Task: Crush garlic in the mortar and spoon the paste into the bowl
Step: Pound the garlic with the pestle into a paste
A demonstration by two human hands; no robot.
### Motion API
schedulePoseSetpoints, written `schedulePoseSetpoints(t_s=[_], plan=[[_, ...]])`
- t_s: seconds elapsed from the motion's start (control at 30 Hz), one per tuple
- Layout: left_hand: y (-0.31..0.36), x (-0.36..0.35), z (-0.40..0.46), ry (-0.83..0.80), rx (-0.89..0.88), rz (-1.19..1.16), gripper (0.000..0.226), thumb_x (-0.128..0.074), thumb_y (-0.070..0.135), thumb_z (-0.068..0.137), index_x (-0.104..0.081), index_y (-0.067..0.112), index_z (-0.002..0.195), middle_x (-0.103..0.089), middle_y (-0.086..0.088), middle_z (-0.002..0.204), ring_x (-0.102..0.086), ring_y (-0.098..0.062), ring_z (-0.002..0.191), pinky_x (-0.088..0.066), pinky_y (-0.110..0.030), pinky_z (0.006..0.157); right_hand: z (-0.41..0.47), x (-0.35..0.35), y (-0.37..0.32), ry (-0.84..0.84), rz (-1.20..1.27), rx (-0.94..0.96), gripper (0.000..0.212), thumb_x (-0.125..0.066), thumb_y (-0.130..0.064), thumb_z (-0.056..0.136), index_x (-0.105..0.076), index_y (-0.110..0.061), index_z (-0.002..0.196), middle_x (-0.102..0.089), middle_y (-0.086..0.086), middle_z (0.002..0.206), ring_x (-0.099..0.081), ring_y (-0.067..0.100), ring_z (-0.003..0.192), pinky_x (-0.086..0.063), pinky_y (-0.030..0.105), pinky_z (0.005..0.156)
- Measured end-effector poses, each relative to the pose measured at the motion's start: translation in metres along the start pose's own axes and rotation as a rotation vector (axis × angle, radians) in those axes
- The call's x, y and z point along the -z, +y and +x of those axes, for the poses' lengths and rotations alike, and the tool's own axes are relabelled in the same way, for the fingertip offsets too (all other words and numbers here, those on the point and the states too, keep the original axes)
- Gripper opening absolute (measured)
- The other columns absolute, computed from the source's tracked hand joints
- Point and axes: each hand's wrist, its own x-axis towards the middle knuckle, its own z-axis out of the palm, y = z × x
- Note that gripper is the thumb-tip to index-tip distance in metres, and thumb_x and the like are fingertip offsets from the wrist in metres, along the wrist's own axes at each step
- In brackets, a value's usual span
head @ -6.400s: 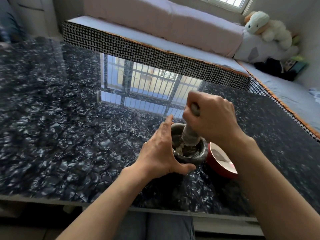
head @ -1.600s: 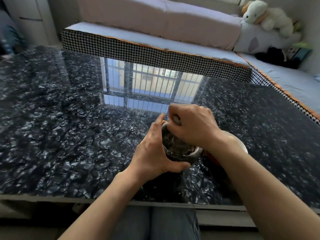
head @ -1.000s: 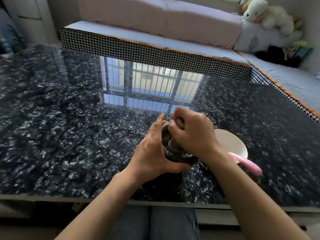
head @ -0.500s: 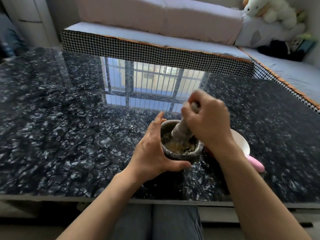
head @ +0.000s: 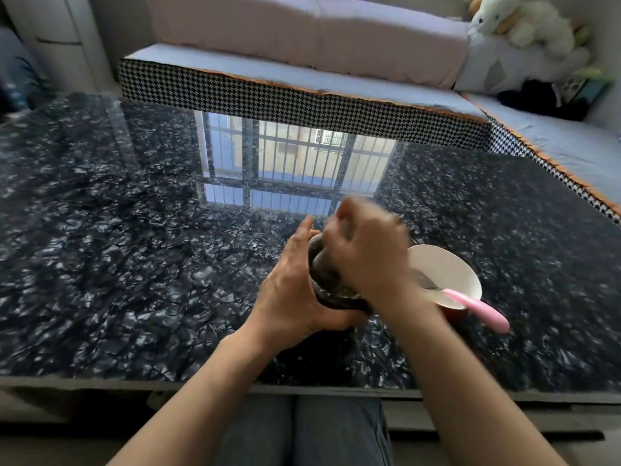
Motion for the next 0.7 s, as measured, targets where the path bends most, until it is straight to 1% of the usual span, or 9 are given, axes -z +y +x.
schedulePoseSetpoints(t_s=[0.07,0.17,0.27,0.33,0.43,0.53,0.6,0.67,0.7], plan=[[0.0,0.001,0.0,0.008,-0.004,-0.005,0.136,-0.077,0.06,0.037,-0.005,0.022,0.146,-0.029,0.033,0.128,-0.03,0.008,0.122,-0.022,0.0,0.094,-0.005,-0.009,0.002,-0.129,-0.001,-0.014,0.014,-0.058,-0.023,0.083,-0.05,-0.016,0.074,-0.049,-0.005,0.063,-0.05,0.021,0.058,-0.041,0.03,0.057],[0.0,0.0,0.0,-0.002,0.0,0.026,0.136,-0.081,0.059,0.039,-0.005,0.021,0.146,-0.035,0.009,0.142,-0.033,-0.006,0.13,-0.028,-0.018,0.103,0.006,0.005,0.01,-0.076,-0.018,0.006,0.014,-0.059,-0.023,0.083,-0.05,-0.018,0.073,-0.049,-0.006,0.062,-0.049,0.019,0.057,-0.037,0.028,0.058],[0.0,0.0,0.0,-0.002,0.006,0.039,0.137,-0.07,0.07,0.036,-0.004,0.022,0.146,-0.033,0.002,0.145,-0.033,-0.011,0.132,-0.03,-0.031,0.108,0.015,0.014,0.01,0.056,0.044,-0.008,0.012,-0.059,-0.019,0.081,-0.052,-0.018,0.072,-0.051,-0.003,0.06,-0.049,0.019,0.054,-0.036,0.024,0.055],[0.0,0.001,0.001,-0.006,0.009,0.038,0.138,-0.077,0.064,0.038,-0.004,0.021,0.146,-0.031,0.003,0.146,-0.031,-0.011,0.134,-0.028,-0.028,0.108,0.009,0.004,0.006,-0.044,-0.069,0.066,0.012,-0.06,-0.019,0.08,-0.051,-0.016,0.072,-0.051,-0.002,0.062,-0.046,0.02,0.052,-0.029,0.022,0.051],[0.0,0.001,0.001,-0.009,0.003,0.037,0.135,-0.083,0.054,0.043,-0.003,0.02,0.146,-0.029,0.003,0.148,-0.028,-0.011,0.135,-0.025,-0.025,0.107,0.002,-0.006,0.006,-0.196,-0.158,0.169,0.013,-0.057,-0.025,0.079,-0.05,-0.015,0.073,-0.054,-0.003,0.065,-0.044,0.021,0.052,-0.027,0.026,0.054],[0.0,0.0,0.001,-0.011,0.006,0.044,0.138,-0.076,0.066,0.037,-0.003,0.021,0.146,-0.031,0.002,0.146,-0.031,-0.011,0.133,-0.029,-0.031,0.108,0.011,0.012,0.01,-0.073,-0.141,0.147,0.013,-0.057,-0.023,0.079,-0.052,-0.015,0.072,-0.047,-0.006,0.061,-0.042,0.018,0.051,-0.026,0.024,0.054],[-0.001,0.0,0.0,-0.007,0.014,0.037,0.139,-0.08,0.062,0.038,-0.003,0.021,0.146,-0.032,0.001,0.146,-0.032,-0.012,0.133,-0.029,-0.03,0.108,0.015,0.019,0.012,0.02,-0.086,0.107,0.011,-0.059,-0.02,0.078,-0.053,-0.014,0.071,-0.047,-0.006,0.06,-0.043,0.016,0.051,-0.024,0.021,0.049],[-0.001,0.001,0.0,-0.005,0.011,0.027,0.139,-0.08,0.061,0.038,-0.003,0.02,0.146,-0.032,0.002,0.146,-0.031,-0.011,0.132,-0.027,-0.025,0.106,0.01,0.013,0.01,-0.03,-0.135,0.133,0.011,-0.058,-0.02,0.077,-0.052,-0.014,0.07,-0.05,-0.004,0.059,-0.045,0.018,0.047,-0.022,0.016,0.047],[-0.001,0.001,0.001,-0.009,0.012,0.021,0.138,-0.078,0.062,0.038,-0.002,0.02,0.146,-0.031,0.003,0.146,-0.03,-0.01,0.133,-0.026,-0.022,0.105,0.004,0.006,0.009,-0.093,-0.162,0.155,0.011,-0.056,-0.022,0.076,-0.051,-0.014,0.07,-0.052,-0.002,0.06,-0.046,0.02,0.047,-0.023,0.018,0.046]])
